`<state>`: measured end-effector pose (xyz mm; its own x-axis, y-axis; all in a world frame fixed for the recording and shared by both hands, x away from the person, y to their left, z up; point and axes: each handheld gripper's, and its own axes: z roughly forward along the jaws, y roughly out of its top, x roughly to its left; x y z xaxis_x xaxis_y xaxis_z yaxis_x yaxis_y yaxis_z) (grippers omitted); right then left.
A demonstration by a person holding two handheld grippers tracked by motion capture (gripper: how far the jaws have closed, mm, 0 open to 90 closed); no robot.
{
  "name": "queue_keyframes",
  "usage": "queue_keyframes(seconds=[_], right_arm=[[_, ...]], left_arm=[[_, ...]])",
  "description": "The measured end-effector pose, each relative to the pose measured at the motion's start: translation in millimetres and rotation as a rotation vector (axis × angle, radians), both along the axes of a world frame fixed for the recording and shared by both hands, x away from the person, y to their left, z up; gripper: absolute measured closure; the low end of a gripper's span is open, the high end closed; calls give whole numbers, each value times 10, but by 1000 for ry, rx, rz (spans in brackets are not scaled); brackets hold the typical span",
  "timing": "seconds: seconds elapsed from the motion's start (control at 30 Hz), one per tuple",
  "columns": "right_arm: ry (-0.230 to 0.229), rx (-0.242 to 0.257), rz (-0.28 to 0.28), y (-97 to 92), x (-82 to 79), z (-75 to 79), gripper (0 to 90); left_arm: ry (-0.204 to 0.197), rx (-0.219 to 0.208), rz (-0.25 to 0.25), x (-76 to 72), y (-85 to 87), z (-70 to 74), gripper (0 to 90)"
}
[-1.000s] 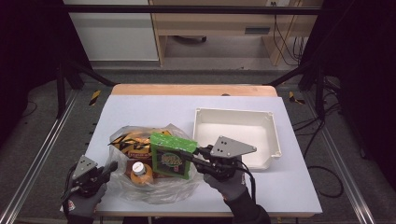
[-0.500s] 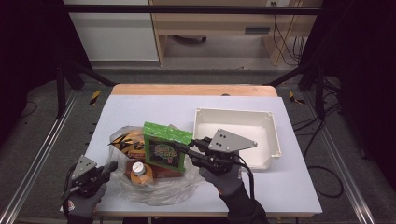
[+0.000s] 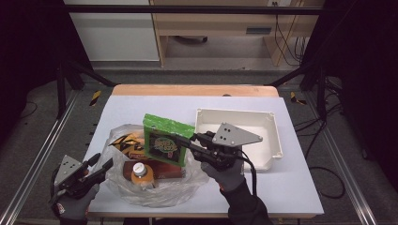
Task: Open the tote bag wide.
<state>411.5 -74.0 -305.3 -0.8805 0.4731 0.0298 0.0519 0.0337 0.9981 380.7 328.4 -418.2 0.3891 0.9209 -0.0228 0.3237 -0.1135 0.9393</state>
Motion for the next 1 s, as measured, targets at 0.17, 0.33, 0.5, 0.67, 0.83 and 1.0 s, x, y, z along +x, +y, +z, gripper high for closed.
queue_keyframes(seconds=[0.17,0.33,0.5,0.67,0.83,1.0], right_arm=[[-4,7,-11,-6,33,69,769],[-11,14,-28,-49,68,149,769],[-19,39,-58,-142,113,244,769],[-18,71,-84,-235,153,294,769],[-1,114,-98,-320,208,323,769],[-22,136,-103,-325,213,420,769]], left_arm=[[-23,-20,-23,-19,-7,104,318],[-51,-31,-37,-54,-7,214,266],[-86,-39,-33,-96,11,339,229],[-101,-56,-31,-108,50,439,209],[-102,-64,-19,-107,82,456,211],[-99,-69,-9,-96,119,453,220]])
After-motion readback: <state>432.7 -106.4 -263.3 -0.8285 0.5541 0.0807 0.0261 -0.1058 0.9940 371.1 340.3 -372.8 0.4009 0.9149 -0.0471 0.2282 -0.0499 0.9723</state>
